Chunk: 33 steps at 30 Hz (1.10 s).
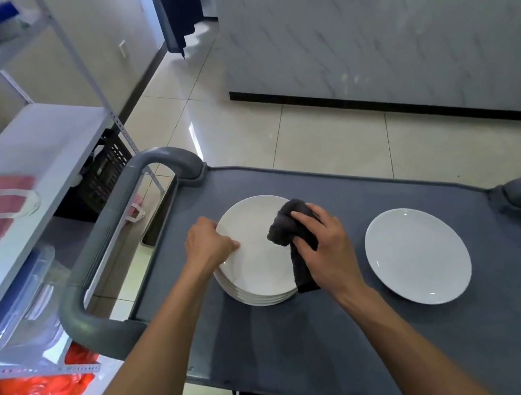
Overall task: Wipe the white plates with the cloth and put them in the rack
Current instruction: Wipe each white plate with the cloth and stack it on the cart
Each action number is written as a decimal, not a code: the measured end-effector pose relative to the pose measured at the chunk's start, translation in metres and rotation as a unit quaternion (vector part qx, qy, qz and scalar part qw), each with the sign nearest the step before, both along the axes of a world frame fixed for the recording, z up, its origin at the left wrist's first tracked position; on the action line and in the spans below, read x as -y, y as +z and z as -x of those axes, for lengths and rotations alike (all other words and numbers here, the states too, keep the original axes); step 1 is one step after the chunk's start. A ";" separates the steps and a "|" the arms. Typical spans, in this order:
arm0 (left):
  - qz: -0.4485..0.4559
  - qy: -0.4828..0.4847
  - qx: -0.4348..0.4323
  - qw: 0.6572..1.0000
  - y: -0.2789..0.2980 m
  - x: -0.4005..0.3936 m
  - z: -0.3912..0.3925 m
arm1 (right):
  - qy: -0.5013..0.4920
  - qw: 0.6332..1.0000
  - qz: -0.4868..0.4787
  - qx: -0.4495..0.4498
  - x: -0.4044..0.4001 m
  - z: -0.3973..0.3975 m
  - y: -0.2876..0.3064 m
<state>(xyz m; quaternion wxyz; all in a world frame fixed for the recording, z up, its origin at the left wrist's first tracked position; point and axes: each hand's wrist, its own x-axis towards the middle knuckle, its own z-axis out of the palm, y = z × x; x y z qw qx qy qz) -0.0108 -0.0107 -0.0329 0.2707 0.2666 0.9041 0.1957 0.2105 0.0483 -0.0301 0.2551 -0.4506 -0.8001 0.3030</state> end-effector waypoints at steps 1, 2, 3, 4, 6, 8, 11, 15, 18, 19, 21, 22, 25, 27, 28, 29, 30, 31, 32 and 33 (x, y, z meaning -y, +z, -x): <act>-0.006 0.006 0.004 1.000 0.000 0.002 -0.001 | 0.001 1.000 0.000 0.002 0.000 0.000 -0.001; -0.012 0.009 0.005 1.000 0.001 0.004 -0.002 | 0.004 1.000 0.001 0.004 0.001 0.001 -0.001; -0.018 0.009 0.004 1.000 0.002 0.006 -0.003 | 0.007 1.000 0.002 0.004 0.002 0.002 -0.001; -0.023 0.007 0.000 1.000 0.004 0.008 -0.004 | 0.009 1.000 0.002 0.004 0.003 0.003 -0.002; -0.025 -0.001 -0.005 1.000 0.007 0.010 -0.005 | 0.015 1.000 0.005 0.004 0.005 0.005 -0.002; -0.025 -0.001 0.003 1.000 0.010 0.014 -0.004 | 0.019 1.000 0.006 0.005 0.007 0.006 -0.001; -0.040 0.012 0.028 0.999 0.009 0.019 -0.001 | 0.026 1.000 0.003 0.004 0.009 0.009 -0.003; -0.084 0.056 0.088 0.991 0.010 0.021 0.007 | 0.037 0.999 -0.009 0.001 0.012 0.011 -0.007; -0.104 0.070 0.136 0.983 0.013 0.020 0.011 | 0.045 0.999 -0.009 0.002 0.016 0.013 -0.011; -0.109 0.076 0.157 0.979 0.014 0.020 0.011 | 0.050 0.999 -0.012 0.005 0.017 0.014 -0.011; -0.116 0.086 0.204 0.968 0.017 0.021 0.011 | 0.065 0.998 -0.021 0.003 0.019 0.014 -0.012; -0.116 0.085 0.225 0.964 0.018 0.023 0.010 | 0.076 0.997 -0.026 0.001 0.021 0.015 -0.012; -0.107 0.069 0.267 0.955 0.022 0.028 0.010 | 0.106 0.994 -0.038 0.017 0.028 0.017 -0.014; -0.107 0.062 0.277 0.953 0.024 0.031 0.010 | 0.119 0.991 -0.049 0.027 0.034 0.021 -0.017; -0.107 0.056 0.280 0.952 0.025 0.032 0.009 | 0.122 0.991 -0.054 0.029 0.037 0.023 -0.018; -0.108 0.048 0.285 0.951 0.026 0.033 0.010 | 0.123 0.990 -0.056 0.030 0.040 0.025 -0.020; -0.109 0.037 0.293 0.949 0.027 0.034 0.010 | 0.122 0.990 -0.056 0.029 0.043 0.027 -0.021; -0.110 0.026 0.301 0.947 0.028 0.035 0.011 | 0.119 0.991 -0.053 0.027 0.045 0.029 -0.022; -0.110 0.018 0.308 0.945 0.029 0.037 0.012 | 0.115 0.992 -0.047 0.027 0.048 0.031 -0.023; -0.110 0.013 0.312 0.944 0.030 0.038 0.013 | 0.110 0.993 -0.041 0.028 0.050 0.032 -0.025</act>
